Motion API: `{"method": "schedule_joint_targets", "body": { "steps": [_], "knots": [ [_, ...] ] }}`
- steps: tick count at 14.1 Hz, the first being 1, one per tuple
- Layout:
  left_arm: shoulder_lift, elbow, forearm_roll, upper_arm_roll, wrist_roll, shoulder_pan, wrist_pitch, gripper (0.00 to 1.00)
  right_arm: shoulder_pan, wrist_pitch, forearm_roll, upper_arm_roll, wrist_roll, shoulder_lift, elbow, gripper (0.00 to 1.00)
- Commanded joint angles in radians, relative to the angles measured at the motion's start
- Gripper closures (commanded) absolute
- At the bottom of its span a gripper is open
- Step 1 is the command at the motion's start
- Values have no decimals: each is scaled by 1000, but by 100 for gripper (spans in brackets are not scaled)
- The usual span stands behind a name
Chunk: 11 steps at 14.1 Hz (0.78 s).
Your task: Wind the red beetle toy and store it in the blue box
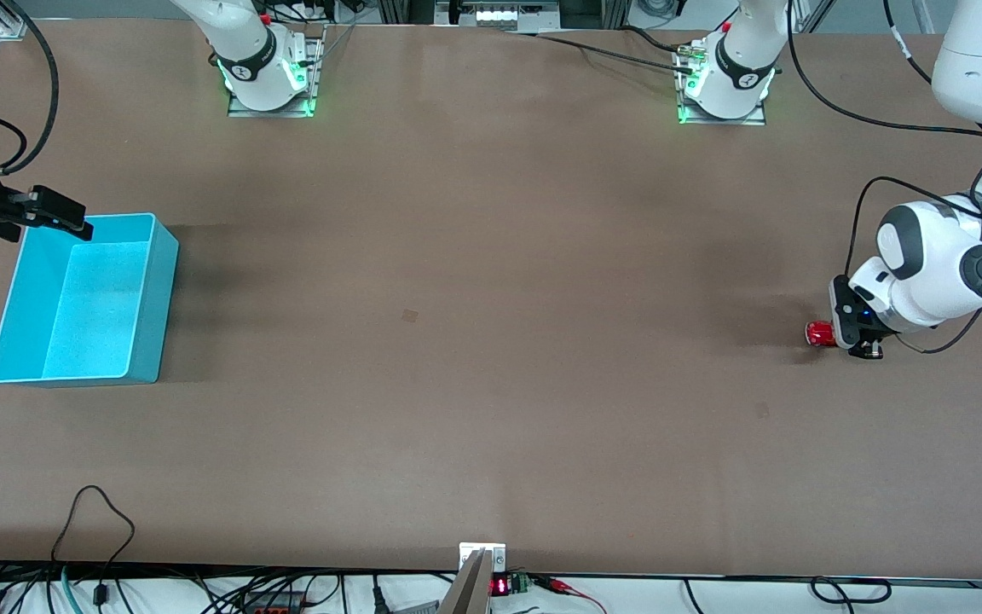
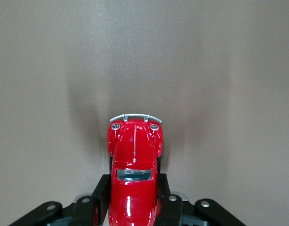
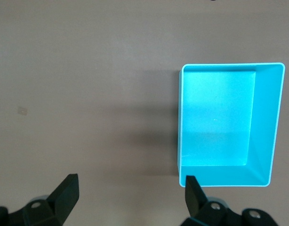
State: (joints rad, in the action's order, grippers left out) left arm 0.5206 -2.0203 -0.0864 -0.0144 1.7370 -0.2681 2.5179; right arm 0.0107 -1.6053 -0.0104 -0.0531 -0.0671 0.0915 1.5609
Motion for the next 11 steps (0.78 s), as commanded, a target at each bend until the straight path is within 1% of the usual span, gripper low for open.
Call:
{"method": "schedule_joint_targets", "body": {
  "steps": [1,2,3,4,9,11],
  "knots": [
    [48,20,-13,-6,18,-10,19,82,2,-7,-13,-2,3,-15,13,0],
    [48,21,-13,-6,18,-10,19,77,3,-5,-13,-2,3,-15,13,0],
    [48,28,-13,-6,18,-10,21,52,3,-5,-13,-2,3,-15,13,0],
    [41,28,-13,-6,24,-13,25,1,3,-5,-13,-2,3,-15,13,0],
    [-23,28,-10,-30,33,-3,13,0,2,-4,-13,-2,3,-15,13,0],
    [-43,26,-10,-35,32,-3,-13,0,2,-4,-13,-2,3,-15,13,0]
  ]
}}
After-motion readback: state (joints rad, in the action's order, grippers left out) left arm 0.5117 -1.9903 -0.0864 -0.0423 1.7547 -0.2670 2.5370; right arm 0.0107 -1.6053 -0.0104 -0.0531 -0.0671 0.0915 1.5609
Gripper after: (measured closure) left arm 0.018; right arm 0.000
